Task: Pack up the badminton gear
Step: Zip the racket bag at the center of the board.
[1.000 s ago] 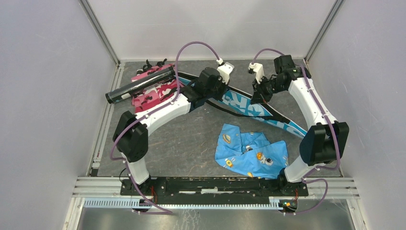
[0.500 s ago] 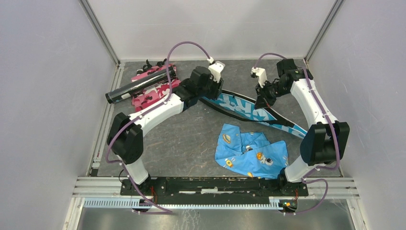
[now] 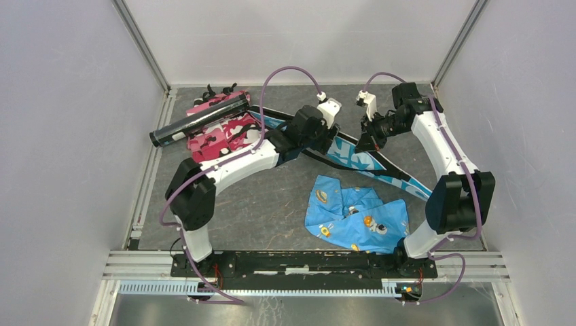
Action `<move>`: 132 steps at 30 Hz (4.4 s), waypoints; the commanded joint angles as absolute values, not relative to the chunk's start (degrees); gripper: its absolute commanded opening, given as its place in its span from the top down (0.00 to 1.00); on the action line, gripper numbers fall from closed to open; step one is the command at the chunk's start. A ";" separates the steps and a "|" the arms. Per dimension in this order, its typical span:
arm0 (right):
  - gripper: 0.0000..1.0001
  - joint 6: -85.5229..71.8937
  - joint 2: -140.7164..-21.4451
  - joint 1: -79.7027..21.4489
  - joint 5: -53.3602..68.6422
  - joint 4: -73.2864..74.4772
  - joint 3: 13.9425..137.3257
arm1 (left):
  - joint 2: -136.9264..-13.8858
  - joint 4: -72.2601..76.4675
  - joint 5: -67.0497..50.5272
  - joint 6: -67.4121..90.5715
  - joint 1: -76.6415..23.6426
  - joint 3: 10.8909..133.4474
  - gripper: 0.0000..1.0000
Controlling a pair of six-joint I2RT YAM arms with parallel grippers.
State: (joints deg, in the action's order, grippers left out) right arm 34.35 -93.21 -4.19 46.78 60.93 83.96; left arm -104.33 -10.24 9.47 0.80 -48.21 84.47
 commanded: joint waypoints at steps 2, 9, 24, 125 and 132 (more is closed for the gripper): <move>1.00 36.21 -94.07 -4.27 54.19 60.24 85.08 | -107.03 -8.05 15.85 -3.92 -48.14 90.36 0.33; 1.00 37.90 -95.10 -4.26 54.76 61.34 85.16 | -109.27 -8.98 15.84 -5.04 -48.16 93.38 0.49; 1.00 38.33 -96.12 -4.26 54.34 61.60 85.44 | -111.97 -9.33 13.40 -7.17 -48.16 95.27 0.79; 1.00 72.00 -91.21 2.42 27.38 71.90 85.91 | -117.19 -23.65 -10.24 -15.42 -9.18 90.82 0.98; 1.00 75.14 -91.09 2.55 24.12 71.89 85.08 | -119.01 -27.50 -10.74 -18.83 -8.20 93.93 0.98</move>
State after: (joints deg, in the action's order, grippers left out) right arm 68.90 -93.45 0.27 30.52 67.88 85.36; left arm -117.56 -25.43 -19.03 -12.67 -12.84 90.76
